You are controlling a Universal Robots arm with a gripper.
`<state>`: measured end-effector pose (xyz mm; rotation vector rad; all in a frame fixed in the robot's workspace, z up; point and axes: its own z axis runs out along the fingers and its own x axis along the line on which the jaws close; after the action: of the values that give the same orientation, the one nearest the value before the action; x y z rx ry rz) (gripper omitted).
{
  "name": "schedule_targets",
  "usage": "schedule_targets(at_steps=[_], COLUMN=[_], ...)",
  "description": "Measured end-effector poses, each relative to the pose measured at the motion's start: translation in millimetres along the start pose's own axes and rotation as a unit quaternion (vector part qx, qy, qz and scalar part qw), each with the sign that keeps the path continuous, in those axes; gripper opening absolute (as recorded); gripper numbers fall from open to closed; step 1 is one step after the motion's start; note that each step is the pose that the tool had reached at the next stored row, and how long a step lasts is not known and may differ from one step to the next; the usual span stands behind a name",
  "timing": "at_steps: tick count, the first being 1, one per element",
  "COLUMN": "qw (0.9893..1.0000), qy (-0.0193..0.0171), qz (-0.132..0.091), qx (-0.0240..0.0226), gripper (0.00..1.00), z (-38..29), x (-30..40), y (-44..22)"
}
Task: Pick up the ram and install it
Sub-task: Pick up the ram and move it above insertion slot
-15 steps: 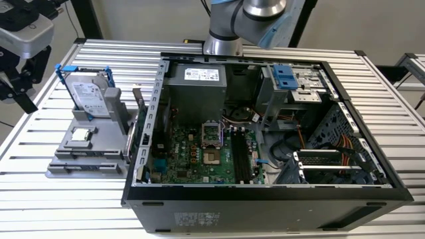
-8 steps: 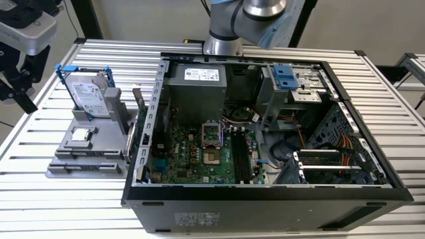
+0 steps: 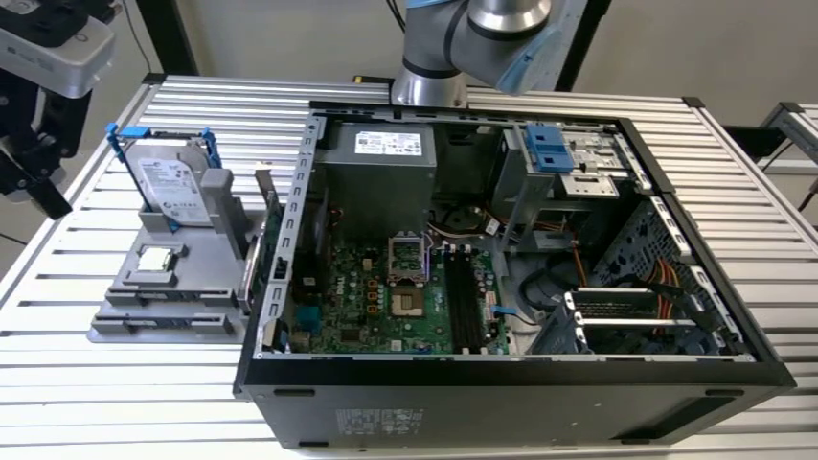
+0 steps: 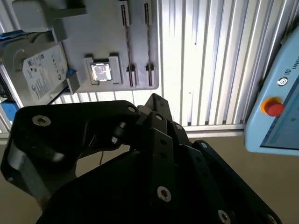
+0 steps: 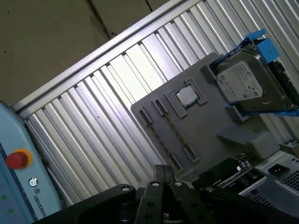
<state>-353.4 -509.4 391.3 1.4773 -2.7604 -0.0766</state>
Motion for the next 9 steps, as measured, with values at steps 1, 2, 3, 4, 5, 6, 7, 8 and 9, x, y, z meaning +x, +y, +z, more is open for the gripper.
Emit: schedule_targets(at_steps=[1, 2, 3, 4, 5, 6, 7, 8, 9], qw=[1.0000, 0.9999, 0.9997, 0.9995, 0.9992, 0.9988, 0.9984, 0.9979, 0.9973], qy=[0.0004, 0.0008, 0.0012, 0.0016, 0.0019, 0.0022, 0.0025, 0.0027, 0.0029], qz=[-0.008, -0.017, -0.025, -0.032, -0.040, -0.048, -0.056, -0.065, -0.074], qx=[-0.0001, -0.0003, -0.0004, -0.0005, -0.0006, -0.0006, -0.0005, -0.0004, -0.0001], gripper=[0.00, 0.00, 0.00, 0.00, 0.00, 0.00, 0.00, 0.00, 0.00], z=[0.0, 0.0, 0.0, 0.0, 0.0, 0.0, 0.0, 0.0, 0.0], x=[0.0, 0.0, 0.0, 0.0, 0.0, 0.0, 0.0, 0.0, 0.0], y=[0.0, 0.0, 0.0, 0.0, 0.0, 0.0, -0.1, -0.1, -0.1])
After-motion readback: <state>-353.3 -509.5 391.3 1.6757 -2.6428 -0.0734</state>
